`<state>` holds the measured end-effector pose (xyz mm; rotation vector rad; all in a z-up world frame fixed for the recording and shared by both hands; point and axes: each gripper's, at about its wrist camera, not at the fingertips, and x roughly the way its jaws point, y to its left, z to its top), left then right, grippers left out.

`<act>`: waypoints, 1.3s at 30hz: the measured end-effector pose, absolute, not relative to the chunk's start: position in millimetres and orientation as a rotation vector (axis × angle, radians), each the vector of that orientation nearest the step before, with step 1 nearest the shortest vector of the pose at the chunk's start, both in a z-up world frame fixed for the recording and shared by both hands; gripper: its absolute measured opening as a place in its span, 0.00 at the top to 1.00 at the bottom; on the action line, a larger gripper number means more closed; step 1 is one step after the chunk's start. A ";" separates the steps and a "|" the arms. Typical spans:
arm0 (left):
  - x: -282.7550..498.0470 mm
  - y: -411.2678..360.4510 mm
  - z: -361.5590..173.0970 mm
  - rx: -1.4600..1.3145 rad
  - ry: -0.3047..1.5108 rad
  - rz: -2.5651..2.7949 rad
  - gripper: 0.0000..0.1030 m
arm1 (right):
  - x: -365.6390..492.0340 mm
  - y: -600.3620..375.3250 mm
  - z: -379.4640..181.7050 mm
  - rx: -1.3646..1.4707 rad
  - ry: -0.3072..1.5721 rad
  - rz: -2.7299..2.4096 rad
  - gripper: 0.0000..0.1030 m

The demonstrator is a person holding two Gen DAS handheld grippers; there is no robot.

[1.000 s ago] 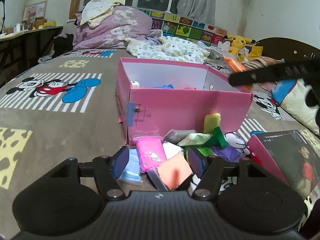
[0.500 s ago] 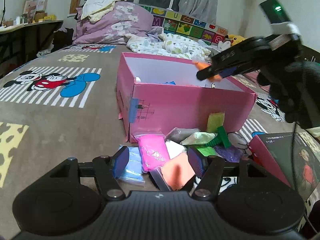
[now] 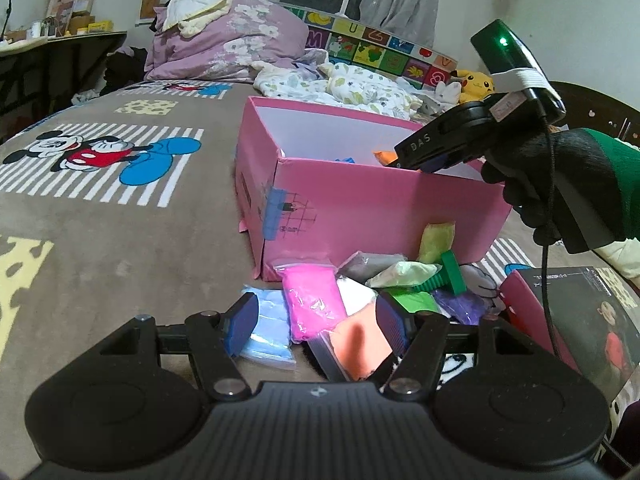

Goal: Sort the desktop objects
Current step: 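Carry the orange clay packet with the right gripper into the pink box and release, then grasp the peach clay packet with the left gripper while the right gripper grasps the purple packet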

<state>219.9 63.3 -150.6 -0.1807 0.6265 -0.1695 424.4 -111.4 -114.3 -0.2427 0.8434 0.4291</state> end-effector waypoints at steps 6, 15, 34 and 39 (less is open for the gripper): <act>221.6 64.2 -152.4 -0.181 0.632 -0.166 0.38 | 429.2 -109.0 -119.1 -0.268 0.860 0.409 0.60; 220.8 63.3 -154.6 -0.166 0.639 -0.167 0.38 | 412.7 -120.9 -104.3 -0.220 0.799 0.409 0.46; 219.8 55.6 -162.5 -0.163 0.641 -0.216 0.38 | 292.2 -167.5 -113.9 -0.117 0.645 0.508 0.42; 214.0 39.7 -160.9 -0.072 0.607 -0.274 0.38 | 283.0 -175.0 -149.4 -0.091 0.705 0.485 0.42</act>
